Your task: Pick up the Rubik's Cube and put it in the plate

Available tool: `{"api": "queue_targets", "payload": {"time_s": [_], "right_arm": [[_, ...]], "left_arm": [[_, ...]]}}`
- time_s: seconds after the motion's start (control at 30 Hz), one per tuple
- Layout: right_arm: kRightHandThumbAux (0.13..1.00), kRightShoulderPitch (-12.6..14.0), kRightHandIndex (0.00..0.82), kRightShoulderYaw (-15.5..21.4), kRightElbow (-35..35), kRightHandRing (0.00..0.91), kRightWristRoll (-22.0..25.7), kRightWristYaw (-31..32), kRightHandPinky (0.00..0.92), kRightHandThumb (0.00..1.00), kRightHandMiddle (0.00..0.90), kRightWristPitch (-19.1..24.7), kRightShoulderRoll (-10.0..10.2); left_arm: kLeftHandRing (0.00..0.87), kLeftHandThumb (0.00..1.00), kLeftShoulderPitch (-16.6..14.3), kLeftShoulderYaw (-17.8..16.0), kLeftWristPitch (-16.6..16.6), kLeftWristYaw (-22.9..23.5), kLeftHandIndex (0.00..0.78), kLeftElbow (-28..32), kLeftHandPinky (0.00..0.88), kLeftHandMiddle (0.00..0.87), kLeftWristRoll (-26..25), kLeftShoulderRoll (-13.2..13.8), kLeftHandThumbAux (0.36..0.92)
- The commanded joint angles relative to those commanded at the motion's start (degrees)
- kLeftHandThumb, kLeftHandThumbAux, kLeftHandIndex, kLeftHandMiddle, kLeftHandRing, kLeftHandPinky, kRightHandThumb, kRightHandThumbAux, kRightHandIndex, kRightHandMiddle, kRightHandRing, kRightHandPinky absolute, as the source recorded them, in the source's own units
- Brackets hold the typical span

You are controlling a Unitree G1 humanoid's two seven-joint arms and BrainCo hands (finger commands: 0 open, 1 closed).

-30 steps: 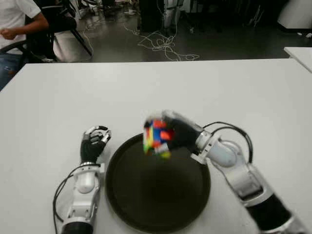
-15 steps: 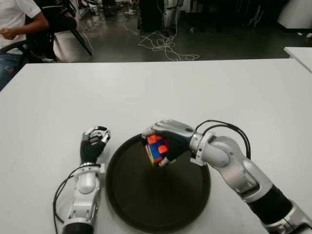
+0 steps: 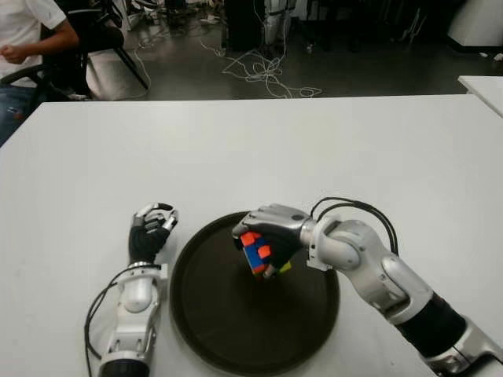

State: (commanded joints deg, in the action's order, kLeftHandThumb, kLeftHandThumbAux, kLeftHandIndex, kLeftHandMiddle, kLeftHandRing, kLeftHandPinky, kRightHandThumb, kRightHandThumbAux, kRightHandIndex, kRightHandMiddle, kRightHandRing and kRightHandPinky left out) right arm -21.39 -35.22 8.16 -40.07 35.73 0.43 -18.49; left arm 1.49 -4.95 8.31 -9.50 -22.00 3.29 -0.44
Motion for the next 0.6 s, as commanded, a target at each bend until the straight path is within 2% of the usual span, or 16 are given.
{"api": "queue_targets", "payload": {"time_s": [0.23, 0.6], "right_arm": [[0.946, 0.23, 0.665, -0.47, -1.16, 0.813, -1.50, -1.35, 0.772, 0.049, 0.803, -0.33, 0.40], [0.949, 0.50, 0.663, -1.05, -1.16, 0.805, -2.83, -0.13, 0.773, 0.037, 0.795, 2.68, 2.05]], "left_arm": [[0.813, 0.703, 0.19, 0.00, -1.04, -0.38, 0.443, 0.88, 0.793, 0.807, -0.11, -0.39, 0.708], [0.818, 0.705, 0.42, 0.36, -0.67, -0.97, 0.443, 1.12, 0.791, 0.812, 0.59, -0.47, 0.707]]}}
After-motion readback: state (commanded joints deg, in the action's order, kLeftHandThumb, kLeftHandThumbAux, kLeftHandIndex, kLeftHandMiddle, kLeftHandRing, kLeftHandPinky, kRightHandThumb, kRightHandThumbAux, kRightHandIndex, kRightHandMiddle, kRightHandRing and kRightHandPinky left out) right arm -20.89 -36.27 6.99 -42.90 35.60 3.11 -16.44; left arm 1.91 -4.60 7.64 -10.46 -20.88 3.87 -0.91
